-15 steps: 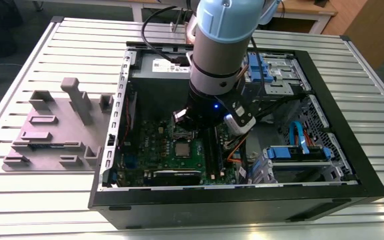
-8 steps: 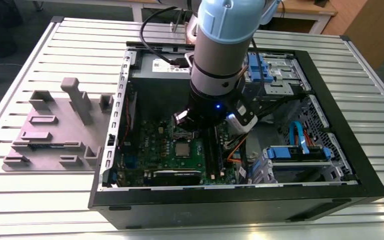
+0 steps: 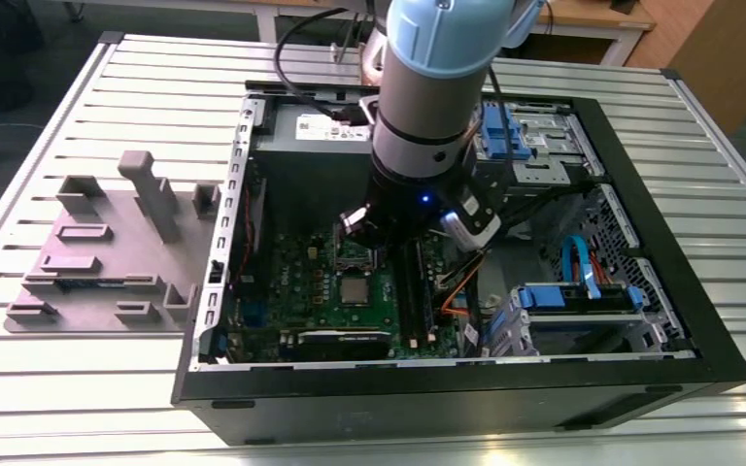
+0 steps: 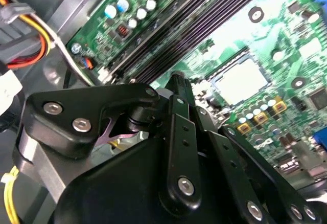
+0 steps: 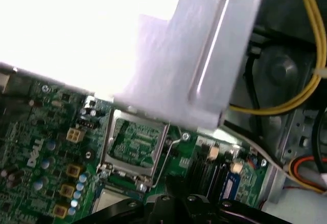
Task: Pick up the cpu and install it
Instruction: 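Close the cpu cover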
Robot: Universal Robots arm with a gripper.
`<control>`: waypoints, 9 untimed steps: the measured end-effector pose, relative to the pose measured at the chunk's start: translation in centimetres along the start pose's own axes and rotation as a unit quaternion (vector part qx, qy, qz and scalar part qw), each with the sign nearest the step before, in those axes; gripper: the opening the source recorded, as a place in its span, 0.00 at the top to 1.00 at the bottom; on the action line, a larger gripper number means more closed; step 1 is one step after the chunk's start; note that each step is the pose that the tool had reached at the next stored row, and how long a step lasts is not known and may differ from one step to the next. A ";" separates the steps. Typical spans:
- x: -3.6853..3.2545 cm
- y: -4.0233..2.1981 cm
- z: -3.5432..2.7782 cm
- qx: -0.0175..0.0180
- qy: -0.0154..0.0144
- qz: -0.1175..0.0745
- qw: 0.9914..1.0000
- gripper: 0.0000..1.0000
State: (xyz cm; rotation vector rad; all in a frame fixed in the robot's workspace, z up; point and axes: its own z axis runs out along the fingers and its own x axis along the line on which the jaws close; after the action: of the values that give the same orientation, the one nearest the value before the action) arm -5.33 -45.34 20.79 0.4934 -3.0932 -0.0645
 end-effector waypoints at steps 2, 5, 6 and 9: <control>-0.11 0.33 0.04 -0.001 0.000 0.000 1.000 0.89; -0.20 0.63 0.30 -0.001 0.000 -0.001 1.000 0.89; -0.22 0.75 0.37 -0.001 0.000 -0.001 1.000 0.89; -0.31 1.29 0.55 -0.001 0.000 -0.001 1.000 0.89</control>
State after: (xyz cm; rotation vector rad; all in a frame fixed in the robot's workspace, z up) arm -5.45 -43.99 20.29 0.4959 -3.0931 -0.0676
